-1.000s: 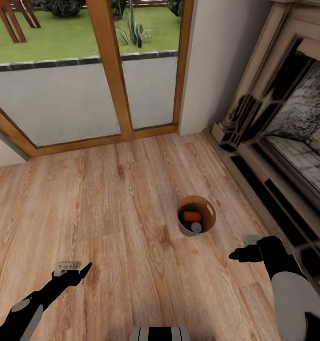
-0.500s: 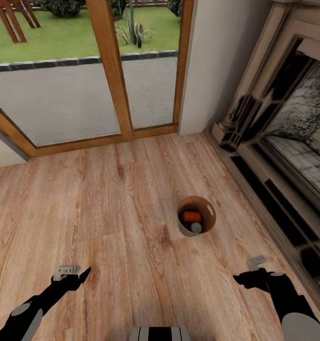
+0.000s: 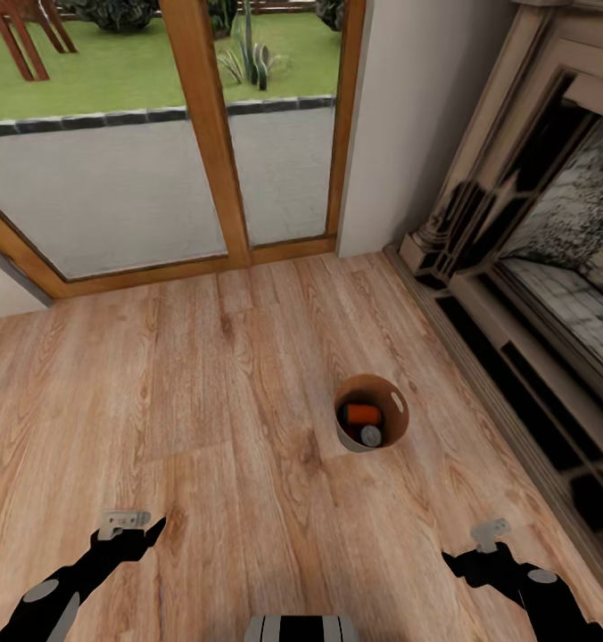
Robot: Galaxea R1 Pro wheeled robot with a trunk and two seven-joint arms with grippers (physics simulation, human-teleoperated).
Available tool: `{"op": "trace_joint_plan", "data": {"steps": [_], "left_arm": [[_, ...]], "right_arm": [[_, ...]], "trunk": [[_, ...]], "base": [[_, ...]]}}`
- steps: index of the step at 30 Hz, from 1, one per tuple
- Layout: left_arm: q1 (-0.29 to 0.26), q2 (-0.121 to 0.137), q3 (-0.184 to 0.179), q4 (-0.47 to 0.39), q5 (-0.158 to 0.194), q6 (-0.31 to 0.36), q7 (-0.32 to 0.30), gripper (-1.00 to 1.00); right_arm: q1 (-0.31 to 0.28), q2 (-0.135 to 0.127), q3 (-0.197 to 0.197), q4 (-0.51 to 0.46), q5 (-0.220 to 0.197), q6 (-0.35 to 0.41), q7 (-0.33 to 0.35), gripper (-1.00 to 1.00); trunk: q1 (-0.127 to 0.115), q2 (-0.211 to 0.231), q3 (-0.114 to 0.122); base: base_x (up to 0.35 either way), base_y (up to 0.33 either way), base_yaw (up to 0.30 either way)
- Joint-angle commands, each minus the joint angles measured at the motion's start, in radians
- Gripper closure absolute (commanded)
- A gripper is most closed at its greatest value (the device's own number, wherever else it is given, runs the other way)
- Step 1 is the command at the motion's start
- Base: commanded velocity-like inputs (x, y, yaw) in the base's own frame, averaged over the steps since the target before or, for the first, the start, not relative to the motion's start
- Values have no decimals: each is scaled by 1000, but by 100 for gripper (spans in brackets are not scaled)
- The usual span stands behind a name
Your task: Put the three can of soda from the living room inside the tash can in the kitchen.
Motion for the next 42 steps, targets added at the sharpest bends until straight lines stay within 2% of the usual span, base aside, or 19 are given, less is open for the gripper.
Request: {"op": "trace_joint_plan", "data": {"steps": [1,3,4,8,9,11,20,35,42], "left_arm": [[-1,0,1,3,8,1,-6,-100],[-1,0,1,7,6,2,-5,-100],[-2,-15,-1,15,-29,5,-4,-100],[-3,-25,-1,25,-51,5,-3,-100],[-5,-36,-1,48,-61,4,-3,-100],[-6,-38,-1,54,-64,4,-3,-100],[-8,-41,-2,59,-67,4,-4,-100],[-8,-42,4,46,-50,8,8,-100],[-6,-47,4,58,-55,15,91,-100]], "right_arm": [[6,1,-4,-2,-1,-1,8,-100],[20,0,-4,-1,-9,-8,8,-100],[71,1,-5,7,-38,-118,8,-100],[91,1,-5,10,-83,-165,8,-100],[106,0,-6,11,-122,-188,8,-100],[110,0,-6,12,-133,-194,8,-100],[119,-1,-6,36,-143,-206,8,-100],[121,-2,-6,46,-144,-208,8,-100],[121,-3,-6,51,-145,-209,8,-100]], "trunk": [[0,0,0],[0,0,0],[0,0,0],[0,0,0],[0,0,0],[0,0,0],[0,0,0],[0,0,0],[0,0,0]], "base": [[10,0,0],[7,0,0],[63,0,0],[72,0,0],[82,0,0],[83,0,0],[85,0,0],[21,0,0],[0,0,0]]}}
